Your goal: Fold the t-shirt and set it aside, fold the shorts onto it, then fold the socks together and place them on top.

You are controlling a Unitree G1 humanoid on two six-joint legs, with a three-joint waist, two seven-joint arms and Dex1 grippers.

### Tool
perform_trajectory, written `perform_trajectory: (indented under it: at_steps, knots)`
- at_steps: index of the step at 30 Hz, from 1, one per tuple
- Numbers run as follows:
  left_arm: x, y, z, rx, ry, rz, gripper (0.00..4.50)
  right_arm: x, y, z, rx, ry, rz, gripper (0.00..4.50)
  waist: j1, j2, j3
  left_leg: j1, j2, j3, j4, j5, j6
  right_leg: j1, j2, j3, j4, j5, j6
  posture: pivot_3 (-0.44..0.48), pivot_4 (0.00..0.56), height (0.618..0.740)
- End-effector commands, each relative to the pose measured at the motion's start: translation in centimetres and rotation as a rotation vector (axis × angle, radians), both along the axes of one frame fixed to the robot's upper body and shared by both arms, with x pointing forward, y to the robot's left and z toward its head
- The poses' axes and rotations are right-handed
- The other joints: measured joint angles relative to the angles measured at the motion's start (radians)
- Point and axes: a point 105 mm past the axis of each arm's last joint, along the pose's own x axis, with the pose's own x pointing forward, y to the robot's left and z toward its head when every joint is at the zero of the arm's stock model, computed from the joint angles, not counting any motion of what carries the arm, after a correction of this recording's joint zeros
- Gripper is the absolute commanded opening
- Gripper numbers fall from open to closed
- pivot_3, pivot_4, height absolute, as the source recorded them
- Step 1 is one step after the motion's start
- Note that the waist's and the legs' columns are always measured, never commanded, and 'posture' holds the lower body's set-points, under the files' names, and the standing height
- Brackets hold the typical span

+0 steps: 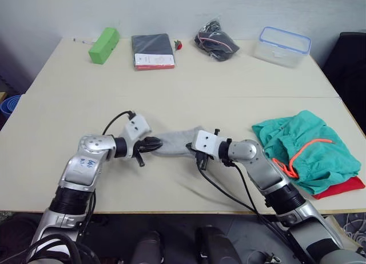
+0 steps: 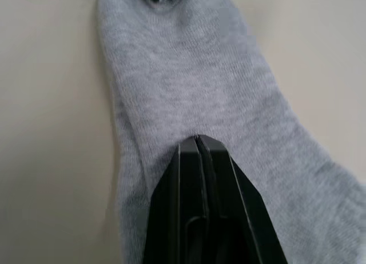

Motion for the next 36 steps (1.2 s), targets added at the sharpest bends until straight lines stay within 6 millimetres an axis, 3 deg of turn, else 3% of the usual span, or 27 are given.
perform_trajectory:
  at_steps: [1, 3, 5, 9, 14, 20, 25, 29, 36]
  knots:
    - [-2.3, 3.5, 2.0, -0.122, 0.054, 0.116, 1.95, -0.4, -0.2, -3.1, -0.068, 0.067, 0.007, 0.0, -0.009, 0.0, 0.0, 0.0, 0.0, 0.0, 0.0, 0.0, 0.0, 0.0, 0.0, 0.0, 0.0, 0.0, 0.0, 0.0, 0.15, 0.74]
    - [-3.7, 4.9, 1.3, -0.219, 0.173, 0.198, 2.61, -0.4, -0.3, -3.3, -0.056, 0.075, -0.001, 0.0, -0.011, 0.0, 0.0, 0.002, 0.001, 0.0, -0.002, 0.0, -0.001, 0.001, 0.0, 0.0, 0.0, 0.0, -0.001, 0.0, 0.15, 0.74]
    - [-4.2, 5.2, 0.9, -0.302, 0.241, 0.246, 3.26, -0.2, -0.3, -3.1, -0.033, 0.084, -0.012, 0.0, -0.005, -0.001, -0.001, 0.004, 0.001, -0.001, -0.003, 0.0, -0.002, 0.002, 0.0, 0.0, 0.0, -0.001, -0.002, 0.0, 0.15, 0.74]
    - [-3.2, 4.4, 0.1, -0.549, 0.381, 0.381, 4.48, -0.2, -0.3, -2.8, -0.022, 0.084, -0.01, 0.0, 0.011, -0.007, -0.004, 0.005, -0.001, -0.005, -0.002, 0.0, -0.002, 0.006, -0.002, -0.003, -0.001, -0.001, -0.002, 0.0, 0.15, 0.74]
    - [-2.1, 2.2, -1.5, -0.703, 0.553, 0.457, 4.48, -0.1, -0.4, -2.5, -0.015, 0.075, -0.014, 0.0, 0.012, -0.01, -0.006, 0.005, -0.001, -0.005, -0.002, -0.001, -0.004, 0.005, 0.0, -0.004, 0.0, -0.001, -0.002, 0.0, 0.15, 0.74]
    - [-0.9, 0.8, -3.7, -0.702, 0.714, 0.533, 4.48, -0.1, -0.4, -2.2, -0.01, 0.066, -0.013, 0.0, 0.018, -0.009, -0.006, 0.006, -0.001, -0.005, -0.003, 0.0, -0.006, 0.006, 0.0, -0.004, -0.001, -0.001, -0.002, 0.0, 0.15, 0.74]
    - [0.1, 0.3, -3.5, -0.729, 0.751, 0.537, 4.48, -0.1, -0.6, -2.1, -0.005, 0.062, -0.022, 0.0, 0.02, -0.007, -0.008, 0.022, -0.001, -0.005, -0.011, -0.002, -0.008, 0.022, 0.0, -0.005, -0.008, -0.001, -0.002, 0.0, 0.15, 0.74]
    - [0.3, -0.1, -3.4, -0.721, 0.765, 0.513, 3.54, -0.1, -0.7, -2.0, -0.002, 0.059, -0.025, 0.0, 0.021, -0.007, -0.008, 0.021, -0.001, -0.005, -0.011, 0.001, -0.014, 0.021, 0.0, -0.005, -0.008, -0.001, -0.002, 0.0, 0.15, 0.74]
    - [0.2, -0.1, -3.2, -0.726, 0.775, 0.494, 1.27, -0.3, -0.8, -2.0, 0.002, 0.056, -0.029, 0.0, 0.022, -0.007, -0.008, 0.02, -0.001, -0.005, -0.013, 0.002, -0.016, 0.019, 0.0, -0.005, -0.01, -0.001, -0.002, 0.0, 0.15, 0.74]
